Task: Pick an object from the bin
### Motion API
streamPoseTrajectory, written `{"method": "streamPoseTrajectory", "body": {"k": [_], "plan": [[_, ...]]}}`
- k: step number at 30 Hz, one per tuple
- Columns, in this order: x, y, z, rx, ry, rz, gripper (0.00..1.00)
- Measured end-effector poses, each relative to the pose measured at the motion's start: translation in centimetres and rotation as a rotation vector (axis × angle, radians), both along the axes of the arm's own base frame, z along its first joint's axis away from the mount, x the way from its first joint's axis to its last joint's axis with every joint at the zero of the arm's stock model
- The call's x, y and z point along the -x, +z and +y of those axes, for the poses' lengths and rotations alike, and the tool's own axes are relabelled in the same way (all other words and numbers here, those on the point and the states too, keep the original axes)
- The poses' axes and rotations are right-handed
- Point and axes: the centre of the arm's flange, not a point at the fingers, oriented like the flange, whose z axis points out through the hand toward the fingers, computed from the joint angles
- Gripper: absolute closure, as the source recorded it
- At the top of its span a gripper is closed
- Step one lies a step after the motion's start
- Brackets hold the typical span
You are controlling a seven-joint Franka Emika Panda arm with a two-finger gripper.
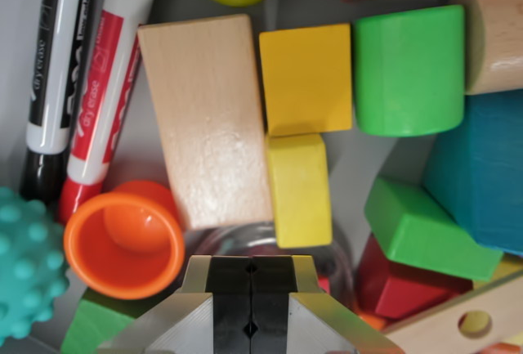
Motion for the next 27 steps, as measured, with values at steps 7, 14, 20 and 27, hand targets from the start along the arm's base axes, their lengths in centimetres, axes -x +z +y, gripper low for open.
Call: {"method": "streamPoseTrajectory", "body": {"k": [7,14,20,27], "plan": [[0.1,2.7,0.0,-0.001,0.0,0.002,1.0],[0.3,5.7,-0.1,-0.001,0.0,0.005,1.0],[0.3,8.2,-0.1,-0.001,-0.001,0.007,1.0],[0.4,10.9,-0.1,-0.001,-0.001,0.011,1.0]]}}
